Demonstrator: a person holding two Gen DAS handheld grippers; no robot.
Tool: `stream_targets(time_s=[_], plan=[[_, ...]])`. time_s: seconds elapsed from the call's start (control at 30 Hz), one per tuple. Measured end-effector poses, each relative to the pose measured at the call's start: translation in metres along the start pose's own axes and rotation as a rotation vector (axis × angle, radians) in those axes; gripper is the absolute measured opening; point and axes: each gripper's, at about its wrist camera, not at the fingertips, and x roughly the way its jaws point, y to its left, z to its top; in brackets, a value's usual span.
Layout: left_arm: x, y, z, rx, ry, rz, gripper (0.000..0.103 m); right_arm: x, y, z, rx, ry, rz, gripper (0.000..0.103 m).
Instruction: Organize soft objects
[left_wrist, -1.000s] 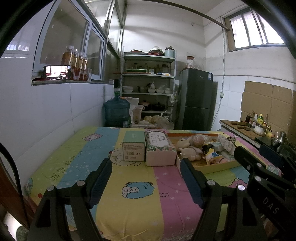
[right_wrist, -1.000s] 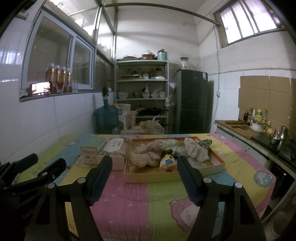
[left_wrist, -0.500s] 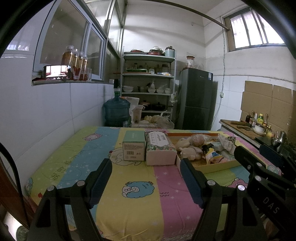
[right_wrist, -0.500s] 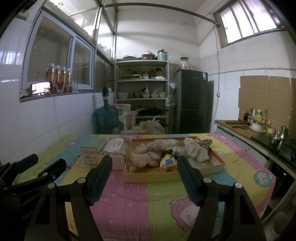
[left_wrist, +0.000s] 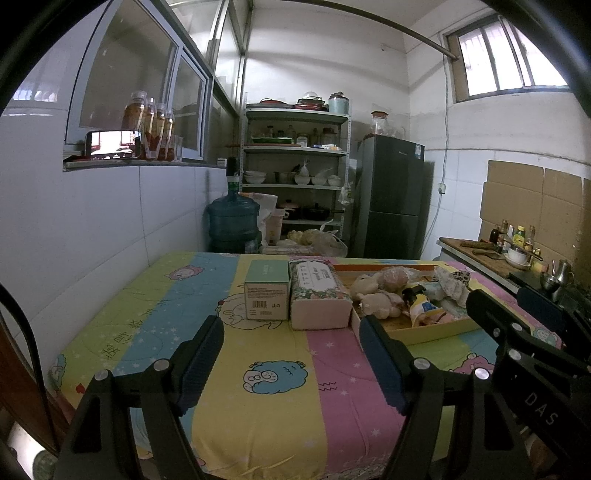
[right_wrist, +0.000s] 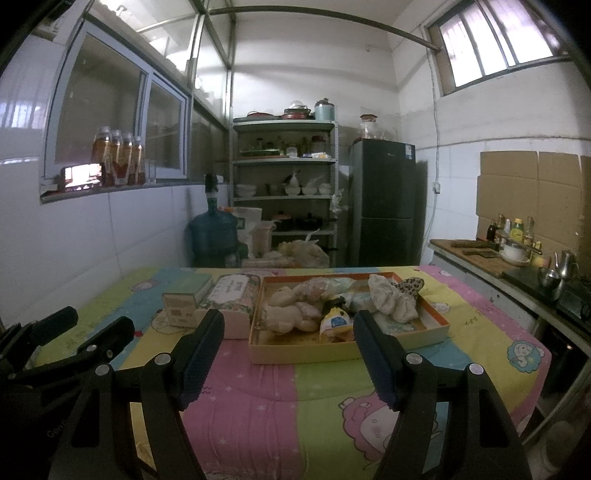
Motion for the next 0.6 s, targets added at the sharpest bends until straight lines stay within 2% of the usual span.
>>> stream_targets(time_s=[0.6], plan=[[-0.0072, 0.0040, 0.0025, -0.014, -0.021, -0.008, 0.076, 0.0002, 0.0010, 0.0000, 0.000, -0.004, 0.000, 0.074]])
